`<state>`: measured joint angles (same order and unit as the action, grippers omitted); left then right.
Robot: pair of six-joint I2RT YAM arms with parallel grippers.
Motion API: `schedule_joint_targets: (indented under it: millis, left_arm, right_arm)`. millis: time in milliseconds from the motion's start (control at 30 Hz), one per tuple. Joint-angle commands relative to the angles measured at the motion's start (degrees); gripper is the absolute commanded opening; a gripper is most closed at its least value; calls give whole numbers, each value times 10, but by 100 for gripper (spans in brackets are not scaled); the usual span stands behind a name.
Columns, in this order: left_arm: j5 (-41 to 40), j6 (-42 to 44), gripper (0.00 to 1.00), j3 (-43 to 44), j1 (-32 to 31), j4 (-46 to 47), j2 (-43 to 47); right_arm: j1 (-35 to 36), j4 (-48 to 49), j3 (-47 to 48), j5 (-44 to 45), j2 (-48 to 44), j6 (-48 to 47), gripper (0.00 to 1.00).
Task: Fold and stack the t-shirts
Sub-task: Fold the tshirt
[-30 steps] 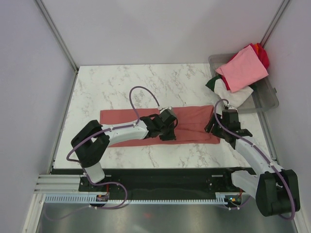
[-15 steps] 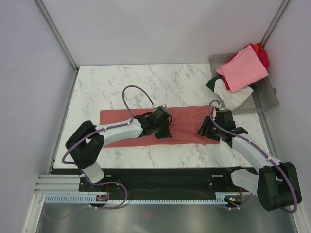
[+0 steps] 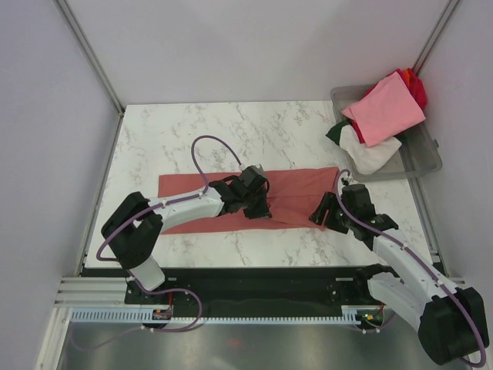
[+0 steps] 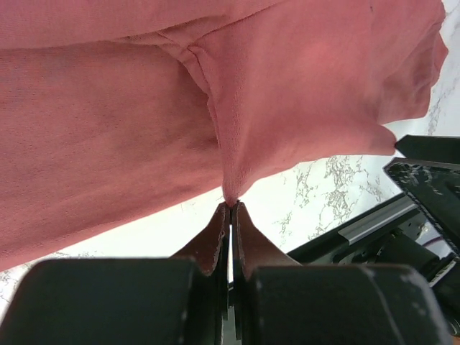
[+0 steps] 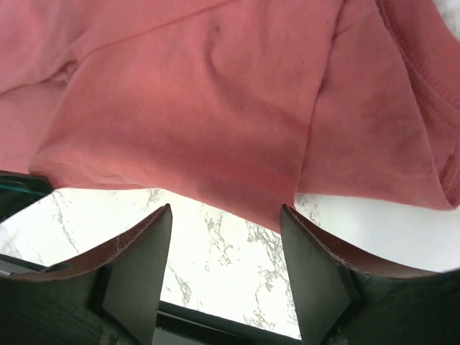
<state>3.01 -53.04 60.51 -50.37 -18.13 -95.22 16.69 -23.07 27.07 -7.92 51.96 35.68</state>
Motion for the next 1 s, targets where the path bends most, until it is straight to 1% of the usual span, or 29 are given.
schedule_joint_targets:
  millis: [0, 67, 167, 300, 433, 500, 600, 633, 667, 800, 867, 900, 967]
  left_arm:
    - [13, 21, 2, -5, 4, 1, 26]
    - [14, 22, 2, -4, 4, 1, 27]
    - [14, 23, 2, -6, 5, 2, 24]
    - [14, 23, 2, -7, 8, 4, 21]
    - [22, 26, 2, -7, 9, 4, 18]
    - [25, 26, 2, -7, 11, 4, 19]
    - [31, 26, 2, -6, 11, 2, 24]
    - [37, 28, 2, -3, 11, 0, 23]
    - [39, 29, 2, -2, 12, -2, 25]
    - [67, 29, 2, 0, 19, -9, 27]
    - [84, 29, 2, 0, 22, -9, 28]
    - [88, 29, 2, 0, 25, -11, 30]
    - [91, 29, 2, 0, 26, -16, 35]
  right_arm:
    - [6, -14, -11, 31, -11, 16, 71]
    - [6, -12, -17, 41, -9, 18, 76]
    - [8, 6, -27, 36, 4, 25, 77]
    - [8, 52, -53, 8, 3, 46, 76]
    - [9, 72, -58, -44, 11, 73, 73]
    - [9, 70, -54, -65, -3, 88, 71]
    - [8, 57, -46, -86, -33, 104, 62]
    - [9, 52, -44, -94, -39, 106, 56]
    - [8, 49, -39, -99, -42, 108, 55]
    - [9, 19, -29, -114, -64, 118, 55]
    - [9, 5, -25, -117, -77, 127, 59]
    - [10, 3, -25, -119, -82, 129, 62]
    - [9, 1, -25, -126, -92, 140, 62]
